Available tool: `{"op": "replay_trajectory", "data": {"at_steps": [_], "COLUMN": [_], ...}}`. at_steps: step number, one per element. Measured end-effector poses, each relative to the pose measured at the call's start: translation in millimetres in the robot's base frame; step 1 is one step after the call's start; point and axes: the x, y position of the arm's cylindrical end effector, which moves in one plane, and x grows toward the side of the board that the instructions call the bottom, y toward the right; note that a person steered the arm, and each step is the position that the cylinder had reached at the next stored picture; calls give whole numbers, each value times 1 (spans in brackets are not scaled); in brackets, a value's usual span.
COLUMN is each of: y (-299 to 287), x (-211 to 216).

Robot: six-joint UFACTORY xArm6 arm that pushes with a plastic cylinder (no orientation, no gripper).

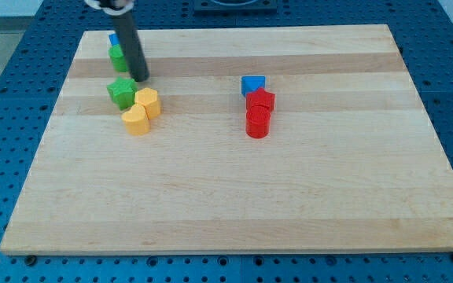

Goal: Slide red circle closer to green circle

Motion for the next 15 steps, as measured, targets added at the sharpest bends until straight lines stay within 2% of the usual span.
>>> {"op": "replay_trajectory", "data": {"at_steps": [1, 4, 5, 6, 8, 10, 13, 15], "y": [41, 94, 146, 181, 201, 182, 107, 90], "x": [30, 164, 178, 168, 140, 108, 99, 78]}}
